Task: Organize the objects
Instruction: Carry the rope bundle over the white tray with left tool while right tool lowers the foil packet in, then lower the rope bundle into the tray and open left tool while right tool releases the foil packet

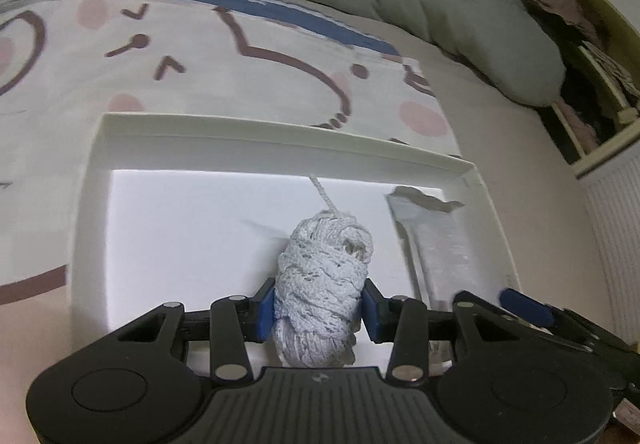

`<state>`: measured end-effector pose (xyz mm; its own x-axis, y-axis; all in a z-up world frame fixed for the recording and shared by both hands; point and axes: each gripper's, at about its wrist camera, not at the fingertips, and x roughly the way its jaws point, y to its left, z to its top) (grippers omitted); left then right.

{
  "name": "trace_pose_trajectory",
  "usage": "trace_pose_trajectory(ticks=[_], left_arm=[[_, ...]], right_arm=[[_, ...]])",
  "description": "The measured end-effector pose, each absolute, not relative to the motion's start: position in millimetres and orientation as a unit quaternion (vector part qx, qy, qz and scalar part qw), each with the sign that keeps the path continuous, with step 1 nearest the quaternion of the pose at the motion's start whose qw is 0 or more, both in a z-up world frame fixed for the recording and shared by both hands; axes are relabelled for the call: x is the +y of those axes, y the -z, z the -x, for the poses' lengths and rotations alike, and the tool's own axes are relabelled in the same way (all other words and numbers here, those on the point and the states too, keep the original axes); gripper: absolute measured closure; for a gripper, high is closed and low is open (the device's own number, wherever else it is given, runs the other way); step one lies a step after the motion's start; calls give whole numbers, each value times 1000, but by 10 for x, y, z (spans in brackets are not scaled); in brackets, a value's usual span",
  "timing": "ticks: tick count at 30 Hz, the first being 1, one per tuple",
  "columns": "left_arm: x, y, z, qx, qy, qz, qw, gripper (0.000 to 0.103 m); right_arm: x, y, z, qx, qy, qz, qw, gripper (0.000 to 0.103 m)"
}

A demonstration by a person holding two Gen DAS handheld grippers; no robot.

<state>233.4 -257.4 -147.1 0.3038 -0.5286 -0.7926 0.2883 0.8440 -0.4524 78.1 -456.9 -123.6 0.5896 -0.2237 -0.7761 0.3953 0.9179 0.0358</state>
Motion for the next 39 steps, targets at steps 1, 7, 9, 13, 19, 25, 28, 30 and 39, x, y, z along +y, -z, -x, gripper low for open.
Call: trace_pose_trajectory(ticks=[1,7,9,13,19,25,28,30,39], left_arm=[[-2557,1476,-2340,534,252,117,799,59],[-2553,1441,-2319,531,249,132,799,59],[-2578,1410,-2326,527,247,134,802,59],[-2655,1361,-2382,522,249,147,802,59],[-2922,1400,-2399,528,264,159,792,59],[-3145,1599,-2332,556,275,185,762,59],[-3218,1608,-2280,547,274,185,769,59],[-3289,1583,-2237,540,266,169,780,59],[-3591,1695,-2073,556,300,222,743,59]], right_arm=[[-4577,1238,-771,419,178,-101,885,33],[-4581,1215,-726,419,180,-99,884,33],[-4572,1201,-722,418,179,-99,885,33],[-4565,1161,-694,415,179,-103,886,33],[-4635,1088,-642,401,175,-129,890,33],[-4765,1066,-558,392,185,-158,887,35],[-4875,1032,-500,373,205,-188,885,37],[-4931,1004,-464,362,213,-203,884,37],[-5068,844,-295,310,227,-245,890,37]])
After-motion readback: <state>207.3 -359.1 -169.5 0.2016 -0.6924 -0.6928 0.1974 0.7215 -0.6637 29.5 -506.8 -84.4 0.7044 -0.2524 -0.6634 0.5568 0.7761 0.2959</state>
